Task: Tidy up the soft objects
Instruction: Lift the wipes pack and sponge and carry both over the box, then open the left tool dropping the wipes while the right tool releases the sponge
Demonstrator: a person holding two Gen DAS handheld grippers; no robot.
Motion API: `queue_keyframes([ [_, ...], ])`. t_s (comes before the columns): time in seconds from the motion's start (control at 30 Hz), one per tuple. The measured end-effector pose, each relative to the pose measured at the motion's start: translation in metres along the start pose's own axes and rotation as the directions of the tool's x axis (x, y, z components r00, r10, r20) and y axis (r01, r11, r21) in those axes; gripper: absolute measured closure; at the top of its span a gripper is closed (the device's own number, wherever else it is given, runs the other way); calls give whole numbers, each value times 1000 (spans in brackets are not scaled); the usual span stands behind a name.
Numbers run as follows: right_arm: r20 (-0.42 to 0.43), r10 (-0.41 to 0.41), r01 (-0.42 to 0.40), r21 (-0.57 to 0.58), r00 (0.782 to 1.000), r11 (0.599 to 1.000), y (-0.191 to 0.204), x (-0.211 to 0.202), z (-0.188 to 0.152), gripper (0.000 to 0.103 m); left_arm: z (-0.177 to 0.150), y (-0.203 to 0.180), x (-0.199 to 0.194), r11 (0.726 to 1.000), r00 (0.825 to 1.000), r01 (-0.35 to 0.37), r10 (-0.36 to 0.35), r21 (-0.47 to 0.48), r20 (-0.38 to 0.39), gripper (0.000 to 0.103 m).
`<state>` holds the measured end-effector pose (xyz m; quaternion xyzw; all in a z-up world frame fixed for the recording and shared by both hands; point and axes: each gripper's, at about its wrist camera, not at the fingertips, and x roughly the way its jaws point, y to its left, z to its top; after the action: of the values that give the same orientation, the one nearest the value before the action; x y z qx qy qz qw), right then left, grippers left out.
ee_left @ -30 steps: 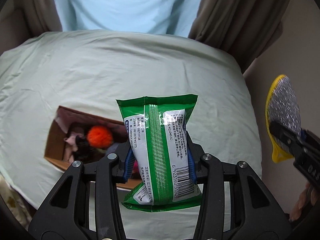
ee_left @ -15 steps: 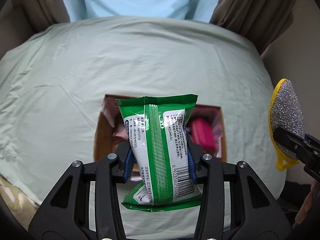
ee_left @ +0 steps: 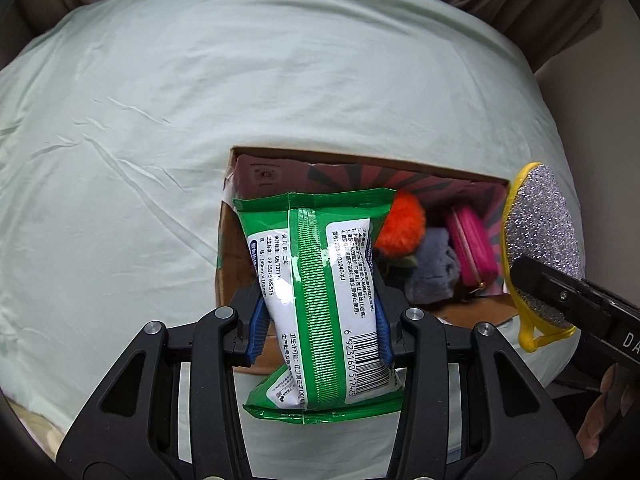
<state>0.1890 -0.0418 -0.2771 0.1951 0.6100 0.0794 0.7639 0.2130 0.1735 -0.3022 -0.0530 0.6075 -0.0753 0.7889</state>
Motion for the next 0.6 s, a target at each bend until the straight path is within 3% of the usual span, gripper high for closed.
queue_keyframes([
  [0.27,-52,-6,11,89,999,996,0,34,9,63,6,-3,25,999,999,29,-28,40,-31,64],
  [0.37,-50,-16,22,127,999,992,-6,42,15,58,6,-6,36,998,998,27,-24,59,-51,64],
  [0.43,-58,-42,50,148,997,988,-10,49,20,44,6,-8,43,997,998,14,-9,82,-58,60],
  [0.47,-66,-46,56,160,997,986,-12,53,21,38,5,-10,47,995,998,3,3,100,-64,40],
  [0.5,-77,-48,61,170,996,984,-15,59,23,24,4,-12,50,993,998,-5,13,119,-69,6],
  [0.53,-83,-53,67,173,995,983,-17,63,24,15,3,-14,51,991,997,-9,18,134,-70,1],
  [0.6,-84,-78,91,174,993,981,-20,66,25,13,-1,-17,51,986,998,-3,12,164,-57,0],
])
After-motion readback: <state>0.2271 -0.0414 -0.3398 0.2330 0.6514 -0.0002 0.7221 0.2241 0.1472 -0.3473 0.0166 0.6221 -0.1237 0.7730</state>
